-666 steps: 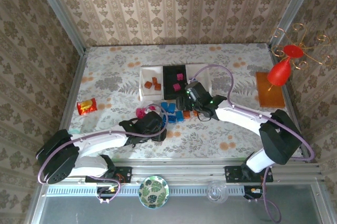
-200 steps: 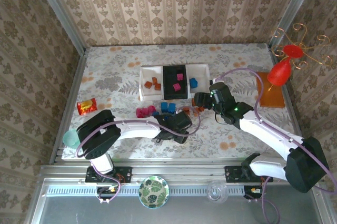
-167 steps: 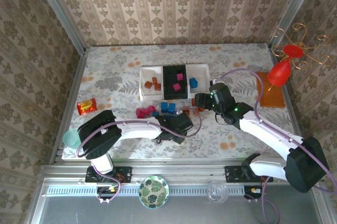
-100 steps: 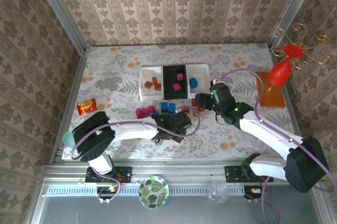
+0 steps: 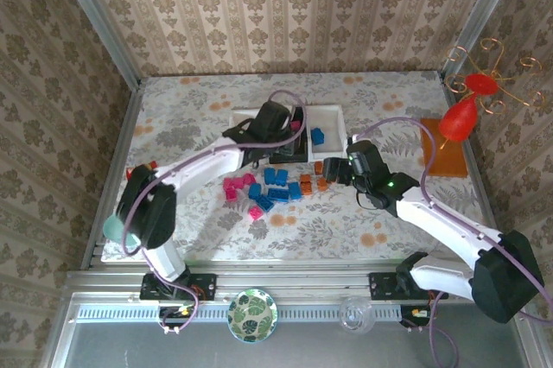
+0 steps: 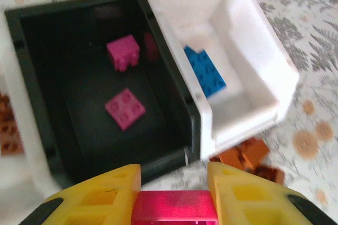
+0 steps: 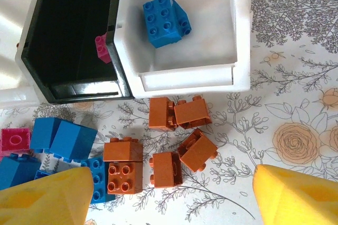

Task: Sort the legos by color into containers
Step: Place the lego in the container.

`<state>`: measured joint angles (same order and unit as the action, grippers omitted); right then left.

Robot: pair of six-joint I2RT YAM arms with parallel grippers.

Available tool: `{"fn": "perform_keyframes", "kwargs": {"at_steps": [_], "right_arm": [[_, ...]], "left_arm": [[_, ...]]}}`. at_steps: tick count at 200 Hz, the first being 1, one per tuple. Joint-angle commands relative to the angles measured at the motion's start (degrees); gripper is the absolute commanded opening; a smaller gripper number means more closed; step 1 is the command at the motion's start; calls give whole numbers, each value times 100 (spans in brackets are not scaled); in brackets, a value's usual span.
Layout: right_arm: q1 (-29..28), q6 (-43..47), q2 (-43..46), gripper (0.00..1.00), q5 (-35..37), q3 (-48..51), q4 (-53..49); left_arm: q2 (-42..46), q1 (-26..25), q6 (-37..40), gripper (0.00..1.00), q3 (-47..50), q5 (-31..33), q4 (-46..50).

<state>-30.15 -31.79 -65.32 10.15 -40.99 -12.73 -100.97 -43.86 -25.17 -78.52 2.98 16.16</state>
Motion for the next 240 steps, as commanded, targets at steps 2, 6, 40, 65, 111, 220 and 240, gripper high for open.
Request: {"fn": "perform_keyframes", "kwargs": {"at_steps": [2,6,40,65,111,220,240], "right_arm": [[27,-104,240,81,129,130,-264],[27,-108,267,81,123,154,-269],[27,-108,454,81,-89,378,-235],[27,-86,434,81,-151,523,-230],[33,-82,136,78,-106,537,-182],[348,-2290,-1640,67,-503,525,1748],[493,-2667,-1692,64,-551,733,2191]], "left_arm": [[-687,136,270,32,-649,-146,381],[-793,164,282,32,-762,-118,426],[-1479,382,243,36,-1612,-103,727],[-1769,428,225,45,-2067,-131,925],[-1251,355,7,69,-1738,-447,582],[2329,-370,-1007,95,2487,-438,-1307],[2872,-508,-1043,96,2963,-278,-1283]]}}
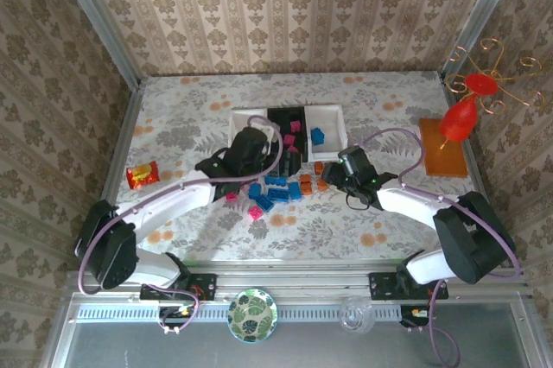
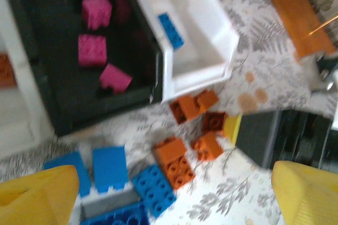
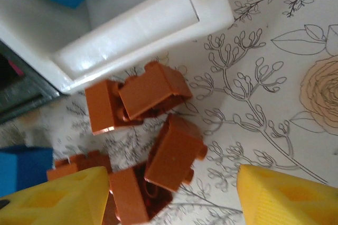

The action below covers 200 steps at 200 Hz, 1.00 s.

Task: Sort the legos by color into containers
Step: Place the lego in the container, then pick up the lego from the center of the table.

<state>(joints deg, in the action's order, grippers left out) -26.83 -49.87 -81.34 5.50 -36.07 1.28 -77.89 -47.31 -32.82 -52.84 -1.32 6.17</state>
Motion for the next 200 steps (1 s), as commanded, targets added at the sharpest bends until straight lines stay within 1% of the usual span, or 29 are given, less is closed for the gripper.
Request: {"fn": "perform_keyframes", "kwargs": {"at_steps": [1,26,53,91,123,146,168,187,200], "right_arm": [[169,-872,-95,64,-93,241,806],[351,-1199,-253,59,-282,369,1020],[363,-1312,-503,57,-473,424,1263],[363,-1451,-782,50,-658,512,1607],[377,-1456,-716,36,-638,613,1607],[421,-1385,-414,28,-633,755,1478],[485,-1163,119,24,-549,962,1081],[492,-798,1029,21,-395,1033,520],[479,-496,1533,20,-436,989,239]], "left_arm": [[586,-172,-278,96,414,160,-284],[1100,-287,-285,97,764,353,-121],[1519,-301,-338,99,1077,516,10],[1902,-301,-379,100,1397,650,151],[2098,-304,-468,100,1650,754,268],[2339,-304,-514,100,1792,879,409],[2634,-296,-533,100,1851,1097,697],[2942,-288,-550,100,1929,1322,951],[3136,-259,-550,100,2002,1442,1129]]}}
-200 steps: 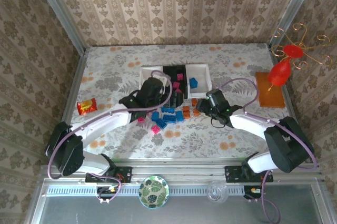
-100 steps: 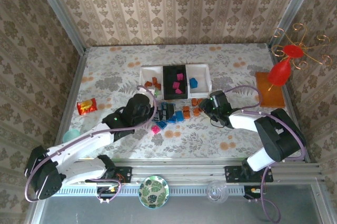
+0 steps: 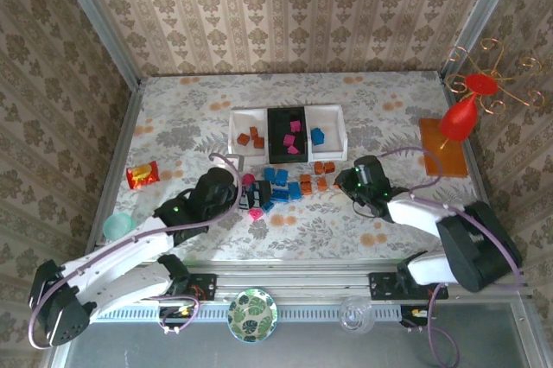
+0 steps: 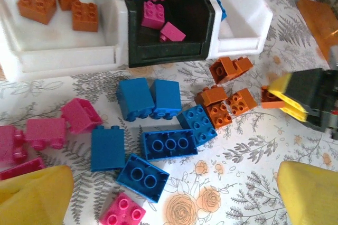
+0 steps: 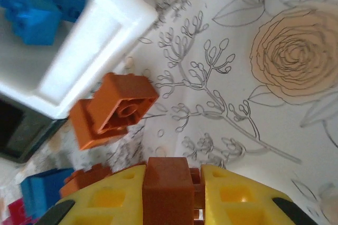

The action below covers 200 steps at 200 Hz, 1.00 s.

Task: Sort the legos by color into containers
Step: Pick up the lego from the center of the table, then place the lego in the container.

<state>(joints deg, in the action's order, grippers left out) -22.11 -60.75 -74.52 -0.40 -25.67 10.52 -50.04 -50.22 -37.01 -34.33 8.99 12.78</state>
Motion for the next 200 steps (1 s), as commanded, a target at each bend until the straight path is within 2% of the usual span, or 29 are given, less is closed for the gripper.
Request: {"fn": "perform_keyframes", "kwargs": {"at_steps": [1,21,39,63,90,148,174,200], "right_arm": [[1,618,882,20,141,-60,-706],[-253,1198,1220,20,21,-478,-1014],[-808,1723,897,20,2,-1118,-1143],[-1507,2345,-304,19,-71,-2269,-1219],[-1948,2780,-1979,18,-219,-3907,-1425],[-2042,3028,-4717,21,159,-7281,-2718],[-1986,2893,-5334,33,236,-8239,-3170],[-1906,2783,-5221,62,-54,-8355,-3024]], "left_arm": [[371,31,-130,100,157,419,484],[652,72,-202,100,265,698,838],[834,106,-310,100,354,939,1151],[964,152,-434,100,467,935,1290],[1189,177,-569,100,629,955,1404],[1645,267,-688,100,864,723,1752],[1595,319,-675,100,876,548,1766],[1505,410,-590,100,897,295,1659]]}}
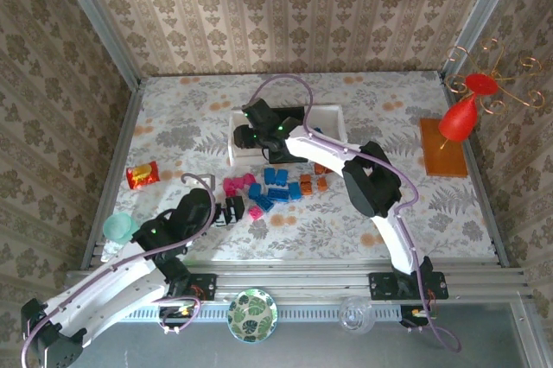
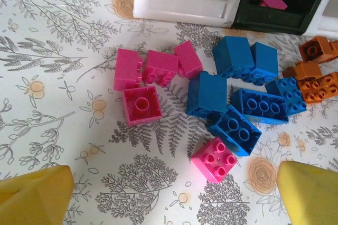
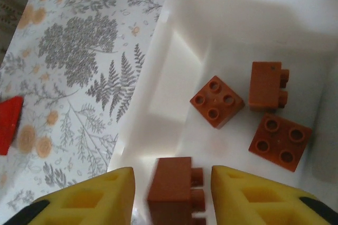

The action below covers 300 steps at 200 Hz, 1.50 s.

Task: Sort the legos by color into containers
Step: Place the lego in the container, then pick up the lego from the middle-left of the table.

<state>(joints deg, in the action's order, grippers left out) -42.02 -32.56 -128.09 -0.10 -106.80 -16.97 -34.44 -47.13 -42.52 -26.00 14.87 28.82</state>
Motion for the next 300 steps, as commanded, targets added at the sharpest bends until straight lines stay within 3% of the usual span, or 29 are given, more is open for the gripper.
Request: {"fn": "perform_keyframes", "kwargs": {"at_steps": [1,30,71,125,194,230,300], "right_arm": [[83,-39,158,62,-95,-234,-260],[80,116,822,70,-39,379,-55],[234,-101,2165,71,-78,2309,837],[484,-443,3171,71,-219,3992,1404],[544,-504,3612,71,-167,4477,1530],[598,-585,3764,71,-196,4667,1642],[743,-603,3983,72,-193,4904,1667]], "left_arm": [[-60,109,-29,100,66,-301,41],[-345,273,271,99,61,-736,-240],[-1500,231,833,88,-264,-1417,-552],[-2971,-467,1231,85,-740,-1120,-450],[-4211,-720,1623,78,-1277,-318,-440],[-4539,-649,1746,76,-1362,-306,-793],[-4988,-715,1711,54,-1396,-494,-1035]]}}
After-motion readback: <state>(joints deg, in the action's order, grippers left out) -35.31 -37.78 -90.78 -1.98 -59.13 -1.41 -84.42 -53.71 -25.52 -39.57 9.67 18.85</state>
